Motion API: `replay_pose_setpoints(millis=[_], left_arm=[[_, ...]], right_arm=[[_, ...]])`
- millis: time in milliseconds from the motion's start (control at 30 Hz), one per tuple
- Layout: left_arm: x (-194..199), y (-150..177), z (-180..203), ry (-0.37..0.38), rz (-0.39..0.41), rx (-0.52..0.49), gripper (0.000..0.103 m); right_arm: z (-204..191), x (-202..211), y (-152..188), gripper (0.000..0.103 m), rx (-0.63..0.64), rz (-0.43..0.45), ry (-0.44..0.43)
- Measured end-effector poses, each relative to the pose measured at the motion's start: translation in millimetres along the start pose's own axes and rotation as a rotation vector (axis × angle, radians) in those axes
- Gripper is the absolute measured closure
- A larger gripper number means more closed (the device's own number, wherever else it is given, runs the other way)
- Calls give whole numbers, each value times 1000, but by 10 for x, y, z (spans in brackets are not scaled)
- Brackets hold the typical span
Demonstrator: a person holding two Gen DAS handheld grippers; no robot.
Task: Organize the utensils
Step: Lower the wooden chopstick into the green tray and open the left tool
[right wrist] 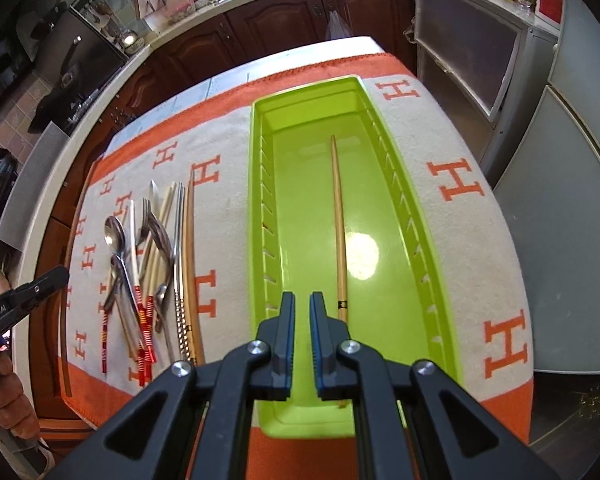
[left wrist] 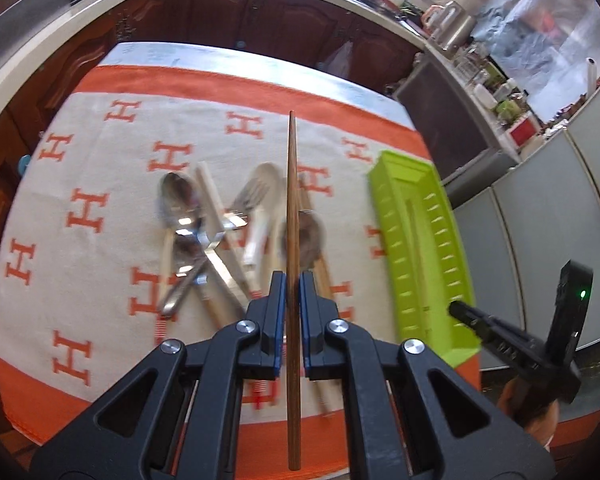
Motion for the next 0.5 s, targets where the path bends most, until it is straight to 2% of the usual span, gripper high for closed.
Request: replay_pose_setpoints(millis=[133, 300, 500], left_arm=[[-205, -28, 661, 63, -26, -30, 98], [-701, 135, 1356, 73, -98, -77, 98], [-1203, 413, 1734, 35, -131, -112, 98]], right_arm=[[108, 200, -59, 96, -47, 52, 11], [292, 333, -11, 96, -92, 73, 55], [505, 332, 55, 96, -126, 54, 86]])
Point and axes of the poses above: each gripper's, at about its wrist camera, not at the fingertips, and x roughly against the way its jaws point, z to its right, y to its underside, the point moved 5 cm from there along -x, roughly the way its jaws point, and after that the axes turned 14 degrees about z, right-handed, at the moved point
